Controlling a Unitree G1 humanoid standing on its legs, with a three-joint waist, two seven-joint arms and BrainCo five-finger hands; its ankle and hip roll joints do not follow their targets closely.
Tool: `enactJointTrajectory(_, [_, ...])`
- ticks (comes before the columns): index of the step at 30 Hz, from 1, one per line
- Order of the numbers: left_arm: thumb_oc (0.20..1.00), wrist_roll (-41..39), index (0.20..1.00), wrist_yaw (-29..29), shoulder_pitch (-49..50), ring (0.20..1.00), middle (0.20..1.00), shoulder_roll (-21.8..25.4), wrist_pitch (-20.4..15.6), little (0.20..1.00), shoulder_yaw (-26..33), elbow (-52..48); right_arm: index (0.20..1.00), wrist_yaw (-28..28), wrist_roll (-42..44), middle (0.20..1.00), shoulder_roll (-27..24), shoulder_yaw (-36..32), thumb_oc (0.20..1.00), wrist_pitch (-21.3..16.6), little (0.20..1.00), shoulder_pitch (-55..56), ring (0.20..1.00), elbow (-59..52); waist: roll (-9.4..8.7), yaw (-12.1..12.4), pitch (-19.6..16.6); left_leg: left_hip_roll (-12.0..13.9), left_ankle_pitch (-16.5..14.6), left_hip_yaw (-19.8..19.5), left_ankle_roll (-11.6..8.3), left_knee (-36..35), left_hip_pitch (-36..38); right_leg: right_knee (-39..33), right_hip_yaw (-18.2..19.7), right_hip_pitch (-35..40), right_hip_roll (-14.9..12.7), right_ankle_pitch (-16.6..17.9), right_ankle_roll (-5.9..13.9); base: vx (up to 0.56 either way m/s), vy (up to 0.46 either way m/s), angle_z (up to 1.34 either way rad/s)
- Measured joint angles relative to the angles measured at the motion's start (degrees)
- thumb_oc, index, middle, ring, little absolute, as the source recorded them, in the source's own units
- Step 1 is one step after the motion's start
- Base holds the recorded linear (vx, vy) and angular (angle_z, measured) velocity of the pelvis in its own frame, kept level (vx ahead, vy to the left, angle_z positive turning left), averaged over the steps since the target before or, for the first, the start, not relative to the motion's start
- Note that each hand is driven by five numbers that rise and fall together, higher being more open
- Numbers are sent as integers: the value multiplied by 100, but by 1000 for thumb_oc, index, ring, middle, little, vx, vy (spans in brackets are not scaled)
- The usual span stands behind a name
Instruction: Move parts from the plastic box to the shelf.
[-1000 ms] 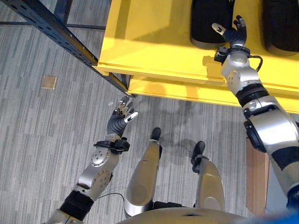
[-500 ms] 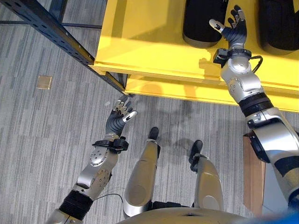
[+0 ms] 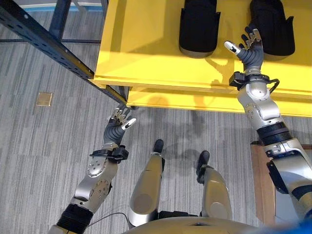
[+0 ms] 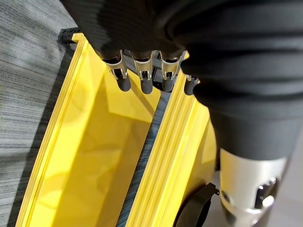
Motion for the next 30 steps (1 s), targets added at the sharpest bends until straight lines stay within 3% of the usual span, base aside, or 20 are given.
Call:
enactJointTrajectory(6, [1000, 3, 1000, -60, 69, 1000, 1000, -185, 115, 1000, 251, -8, 1000, 314, 19, 1000, 40, -143, 1000, -1, 1000, 1197, 1000, -1031, 52, -123, -129, 102, 120, 98, -37, -572, 573, -609, -2, 518, 92, 204, 41, 74, -45, -9])
enactJointTrajectory(9, [1000, 72, 1000, -122, 268, 1000, 1000, -359, 184, 1000, 455, -48, 1000, 765, 187, 1000, 134, -268, 1000, 0, 1000, 2353, 1000, -1900, 57, -222, -440, 226, 266, 120, -91, -1136, 994, -1228, -7, 934, 209, 400, 7, 85, -74, -9])
enactJointTrajectory(16, [1000, 190, 1000, -287, 893, 1000, 1000, -753, 286, 1000, 767, -64, 1000, 1398, 385, 1000, 273, -270, 1000, 65, 1000, 3646, 1000, -2217, 72, -547, -1178, 609, 463, 411, -275, -2061, 1796, -1841, 134, 1415, 522, 538, -107, 71, -85, -24])
enactJointTrajectory(22, [1000, 400, 1000, -401, 1014, 1000, 1000, -1026, 387, 1000, 871, -63, 1000, 1702, 412, 1000, 240, -385, 1000, 210, 1000, 4035, 1000, -2217, 296, -776, -1340, 946, 522, 574, -367, -2278, 2208, -1755, 283, 1563, 866, 469, -250, 8, -149, -21])
enactJointTrajectory(27, [1000, 454, 1000, -414, 992, 1000, 1000, -1203, 408, 1000, 822, 0, 1000, 1886, 466, 1000, -66, -416, 1000, 231, 1000, 4021, 1000, -2216, 403, -694, -1330, 1213, 567, 499, -420, -2206, 2236, -790, 169, 1228, 1082, -70, -511, -65, -234, 7])
enactJointTrajectory(29, [1000, 456, 1000, -414, 1042, 1000, 1000, -1231, 410, 1000, 807, 2, 1000, 1882, 469, 1000, -165, -460, 1000, 230, 1000, 3984, 1000, -2217, 452, -612, -1312, 1302, 567, 468, -370, -2201, 2228, -346, 126, 1029, 1181, -285, -625, -66, -220, 19])
enactJointTrajectory(30, [1000, 456, 1000, -420, 980, 1000, 1000, -1305, 414, 1000, 727, 90, 1000, 1874, 469, 1000, -181, -532, 1000, 229, 1000, 3992, 1000, -2218, 498, -611, -1291, 1330, 613, 453, 171, -2180, 2033, -61, -64, 864, 1192, -444, -769, -59, -220, 45])
